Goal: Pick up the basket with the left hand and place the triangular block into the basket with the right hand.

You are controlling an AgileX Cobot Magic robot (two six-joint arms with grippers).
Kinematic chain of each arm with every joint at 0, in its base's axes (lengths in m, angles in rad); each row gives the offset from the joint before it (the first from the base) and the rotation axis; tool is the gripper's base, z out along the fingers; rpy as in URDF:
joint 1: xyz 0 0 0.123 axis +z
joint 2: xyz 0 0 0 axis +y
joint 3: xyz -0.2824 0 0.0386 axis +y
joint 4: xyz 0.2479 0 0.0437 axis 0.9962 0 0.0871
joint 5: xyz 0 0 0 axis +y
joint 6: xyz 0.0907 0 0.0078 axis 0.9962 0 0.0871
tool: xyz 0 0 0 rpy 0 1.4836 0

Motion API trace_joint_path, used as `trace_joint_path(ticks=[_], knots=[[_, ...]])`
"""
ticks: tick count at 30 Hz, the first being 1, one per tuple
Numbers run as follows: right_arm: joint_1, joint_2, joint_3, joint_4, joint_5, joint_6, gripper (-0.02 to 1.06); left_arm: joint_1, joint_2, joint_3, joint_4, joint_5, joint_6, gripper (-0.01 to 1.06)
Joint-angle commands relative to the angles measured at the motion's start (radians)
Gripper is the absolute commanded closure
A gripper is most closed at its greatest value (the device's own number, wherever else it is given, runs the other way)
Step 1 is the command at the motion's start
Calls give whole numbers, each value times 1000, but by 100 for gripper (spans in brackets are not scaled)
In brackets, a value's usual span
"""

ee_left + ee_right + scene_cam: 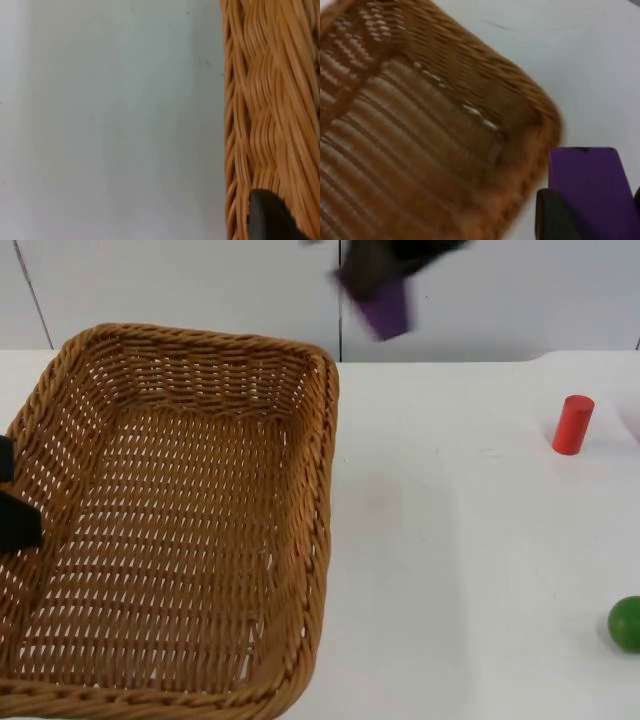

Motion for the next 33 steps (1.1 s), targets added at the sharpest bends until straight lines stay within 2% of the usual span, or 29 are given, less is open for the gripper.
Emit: trace_joint_path(ticks=[1,5,11,13,17,18,21,27,33], knots=[[38,87,-77,24,10,-17,105,5,-11,-2,-11,16,-9,105],[94,264,-236,26,14,-28,105,5,-11,-2,-11,16,-9,105],[115,382,-327,54,14,-32,102,5,-11,-2,-11,13,-9,105],[115,410,-337,94,14,-64,91,5,-11,-2,-11,13,-9,105],[115,417,-337,125,23,-75,48,5,-11,-2,-11,18,-9,105],[115,417,-337,125,23,-75,48,5,-11,-2,-11,18,-9,105],[115,381,-337,122,22,-75,26,5,-11,-2,-11,18,-9,105],[113,265,-340,71,31,-75,25,5,-11,-2,-13,29,-9,105],[106,33,-326,-38,142,-75,25,5,-11,-2,-13,29,-9,105]])
